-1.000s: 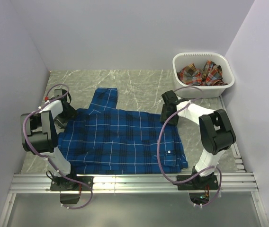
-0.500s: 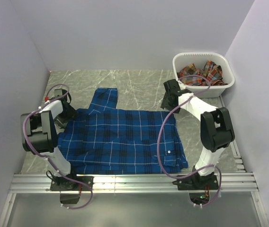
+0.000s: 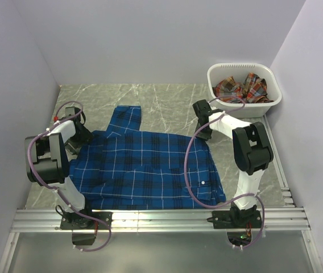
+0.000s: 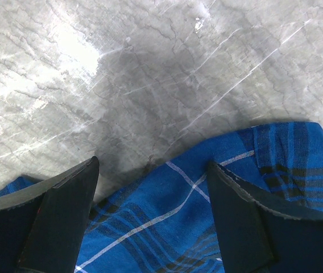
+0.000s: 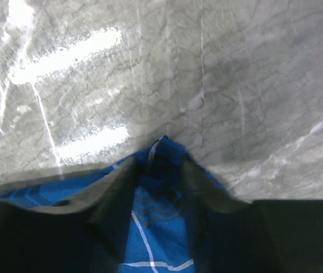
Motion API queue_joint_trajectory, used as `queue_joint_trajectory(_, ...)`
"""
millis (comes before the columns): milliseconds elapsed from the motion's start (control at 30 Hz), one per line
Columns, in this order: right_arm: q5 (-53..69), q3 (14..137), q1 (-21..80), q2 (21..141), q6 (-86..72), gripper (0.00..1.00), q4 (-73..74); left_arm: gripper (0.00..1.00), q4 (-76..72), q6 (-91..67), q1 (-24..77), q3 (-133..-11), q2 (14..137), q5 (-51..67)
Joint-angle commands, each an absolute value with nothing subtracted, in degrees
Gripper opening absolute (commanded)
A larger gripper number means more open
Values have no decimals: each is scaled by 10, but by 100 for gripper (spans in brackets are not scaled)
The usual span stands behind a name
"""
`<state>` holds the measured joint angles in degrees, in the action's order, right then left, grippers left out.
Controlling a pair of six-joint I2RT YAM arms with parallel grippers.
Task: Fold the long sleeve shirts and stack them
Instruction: Fold the shirt
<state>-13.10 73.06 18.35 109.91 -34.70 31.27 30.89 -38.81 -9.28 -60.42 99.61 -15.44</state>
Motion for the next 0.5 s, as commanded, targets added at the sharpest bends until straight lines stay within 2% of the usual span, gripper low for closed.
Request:
queue_joint_trajectory(0, -177, 752, 185, 1101, -342, 25, 339, 83, 335, -392, -91, -614, 1007, -174)
queue_joint_trajectory(100, -199, 758, 185, 1080, -339, 9, 353, 83, 337, -395, -91, -614, 1010, -179)
queue_joint_trajectory(200, -238, 764, 185, 1052, -338, 5, 365, 82, 339, -397, -91, -613, 1013, -185)
queue_joint_trajectory(267, -268, 758, 186, 1027, -340, 5, 373, 81, 342, -399, -91, -613, 1014, -185)
queue_joint_trajectory(400, -307, 727, 185, 995, -346, 20, 367, 81, 344, -403, -91, -612, 1013, -193)
queue_joint_trajectory(467, -289, 713, 168, 999, -347, 24, 366, 81, 345, -404, -92, -611, 1010, -194)
